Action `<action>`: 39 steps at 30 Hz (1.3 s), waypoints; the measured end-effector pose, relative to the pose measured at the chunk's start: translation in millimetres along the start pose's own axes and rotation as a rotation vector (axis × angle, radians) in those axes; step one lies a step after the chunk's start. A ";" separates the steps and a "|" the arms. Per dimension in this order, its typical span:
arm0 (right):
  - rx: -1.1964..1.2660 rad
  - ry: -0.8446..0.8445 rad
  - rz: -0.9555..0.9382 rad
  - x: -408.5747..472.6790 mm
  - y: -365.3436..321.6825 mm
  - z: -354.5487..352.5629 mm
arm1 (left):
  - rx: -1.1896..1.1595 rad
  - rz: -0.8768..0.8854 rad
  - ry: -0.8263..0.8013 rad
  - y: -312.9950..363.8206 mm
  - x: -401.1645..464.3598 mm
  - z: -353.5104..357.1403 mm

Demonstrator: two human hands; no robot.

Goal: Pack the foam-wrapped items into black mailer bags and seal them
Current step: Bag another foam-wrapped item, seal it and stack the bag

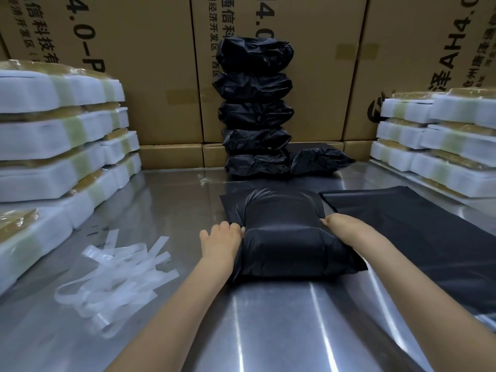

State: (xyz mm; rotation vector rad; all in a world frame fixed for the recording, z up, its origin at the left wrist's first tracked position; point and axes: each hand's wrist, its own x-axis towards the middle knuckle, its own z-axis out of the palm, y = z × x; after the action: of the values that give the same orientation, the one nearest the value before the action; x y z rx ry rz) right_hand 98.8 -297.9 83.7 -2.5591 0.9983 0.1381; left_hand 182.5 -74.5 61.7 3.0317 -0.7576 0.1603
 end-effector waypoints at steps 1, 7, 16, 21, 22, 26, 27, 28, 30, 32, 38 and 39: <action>0.005 -0.005 0.003 -1.4 -0.2 0.3 | 0.034 -0.025 0.009 0.0 -0.9 2.0; 0.062 0.010 -0.003 -12.3 -0.8 0.2 | 0.071 -0.021 0.028 -3.3 -3.9 12.6; -0.011 -0.022 0.098 -42.9 4.3 -5.6 | 0.148 0.164 -0.134 -25.5 -16.6 6.2; 0.592 0.362 -0.064 -20.7 1.6 -8.5 | -0.574 -0.039 -0.125 -30.5 24.3 -36.5; 0.770 0.432 -0.079 -19.0 -6.8 -5.7 | -0.773 -0.081 -0.017 -21.9 28.1 -38.9; 0.932 0.261 -0.176 -17.5 -33.6 10.2 | -1.050 -0.058 0.163 12.9 38.5 -30.1; 0.961 0.163 -0.164 -15.0 -34.2 13.1 | -1.126 -0.069 0.119 18.3 41.0 -27.4; 0.984 0.088 -0.154 -12.8 -33.3 15.1 | -1.237 -0.091 0.060 22.3 44.3 -25.3; 0.989 0.020 -0.170 -11.1 -30.4 15.2 | -1.430 -0.107 -0.030 27.0 50.9 -20.4; 0.979 -0.003 -0.196 -9.5 -26.2 14.7 | -1.469 -0.084 -0.075 30.2 51.9 -15.5; 1.056 -0.083 -0.223 -15.7 -25.0 15.5 | -1.563 -0.114 -0.088 27.5 59.7 -7.7; 1.070 -0.093 -0.227 -16.2 -25.5 14.6 | -1.587 -0.107 -0.093 27.0 61.3 -5.3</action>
State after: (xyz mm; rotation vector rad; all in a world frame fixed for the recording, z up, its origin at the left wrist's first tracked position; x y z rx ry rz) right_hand 104.5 -264.8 82.1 -1.6263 0.5035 -0.2714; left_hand 223.1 -126.9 73.0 1.5369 -0.3567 -0.3968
